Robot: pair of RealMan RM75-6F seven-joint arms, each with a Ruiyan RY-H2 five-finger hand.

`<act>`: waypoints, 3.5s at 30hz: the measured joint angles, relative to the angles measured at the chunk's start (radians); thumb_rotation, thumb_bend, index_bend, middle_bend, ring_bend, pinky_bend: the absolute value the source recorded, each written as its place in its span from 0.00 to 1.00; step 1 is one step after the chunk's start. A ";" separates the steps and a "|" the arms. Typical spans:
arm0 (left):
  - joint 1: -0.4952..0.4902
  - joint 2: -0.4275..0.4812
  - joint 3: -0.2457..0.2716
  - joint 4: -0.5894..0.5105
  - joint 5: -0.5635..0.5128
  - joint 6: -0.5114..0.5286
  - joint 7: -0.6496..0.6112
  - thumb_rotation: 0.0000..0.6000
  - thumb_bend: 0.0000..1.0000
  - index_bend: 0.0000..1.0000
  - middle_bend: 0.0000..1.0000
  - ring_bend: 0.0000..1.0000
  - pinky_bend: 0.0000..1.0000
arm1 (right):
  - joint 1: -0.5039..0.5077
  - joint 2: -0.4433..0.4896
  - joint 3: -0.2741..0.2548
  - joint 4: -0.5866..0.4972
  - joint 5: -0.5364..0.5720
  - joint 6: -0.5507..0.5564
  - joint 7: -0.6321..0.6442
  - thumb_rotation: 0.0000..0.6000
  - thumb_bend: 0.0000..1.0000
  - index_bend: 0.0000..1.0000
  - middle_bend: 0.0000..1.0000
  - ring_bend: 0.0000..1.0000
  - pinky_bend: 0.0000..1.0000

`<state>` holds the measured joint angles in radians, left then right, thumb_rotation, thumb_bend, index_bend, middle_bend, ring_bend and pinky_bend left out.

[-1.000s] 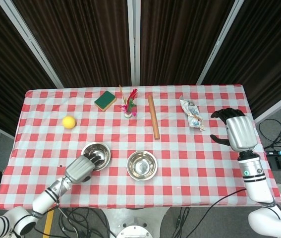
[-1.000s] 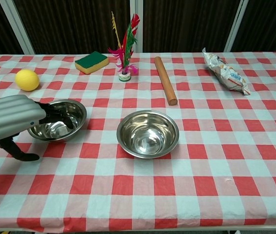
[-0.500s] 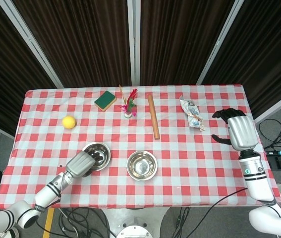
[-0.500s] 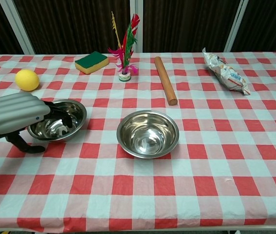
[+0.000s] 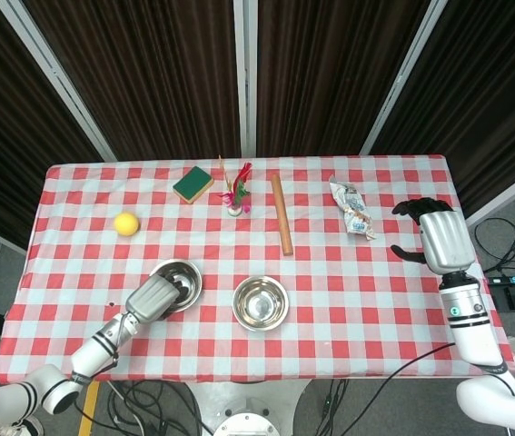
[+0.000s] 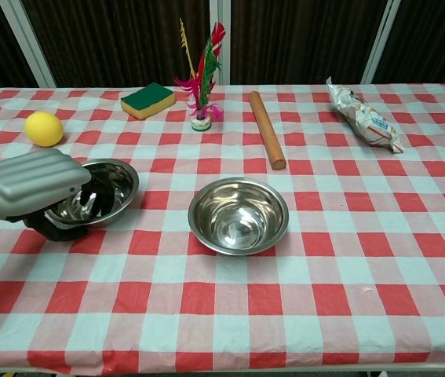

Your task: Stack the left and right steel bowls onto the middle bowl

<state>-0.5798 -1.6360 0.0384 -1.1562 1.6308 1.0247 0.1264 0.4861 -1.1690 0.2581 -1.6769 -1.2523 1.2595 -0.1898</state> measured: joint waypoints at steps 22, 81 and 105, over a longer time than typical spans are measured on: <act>-0.008 -0.016 0.010 0.021 0.000 0.035 0.024 1.00 0.42 0.68 0.74 0.66 0.74 | -0.003 0.000 0.000 0.010 0.007 -0.007 0.008 1.00 0.00 0.38 0.41 0.31 0.35; -0.196 -0.138 -0.090 -0.237 -0.049 -0.060 0.439 1.00 0.29 0.50 0.64 0.63 0.72 | -0.096 0.064 0.092 0.043 0.024 0.110 0.252 1.00 0.00 0.37 0.41 0.31 0.35; -0.056 0.215 -0.122 -0.442 -0.265 0.084 0.655 1.00 0.24 0.40 0.51 0.44 0.55 | -0.123 0.080 0.070 0.001 -0.033 0.147 0.249 1.00 0.00 0.37 0.41 0.31 0.35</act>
<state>-0.6357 -1.4212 -0.0835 -1.5978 1.3660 1.1087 0.7816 0.3630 -1.0886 0.3283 -1.6759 -1.2851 1.4064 0.0594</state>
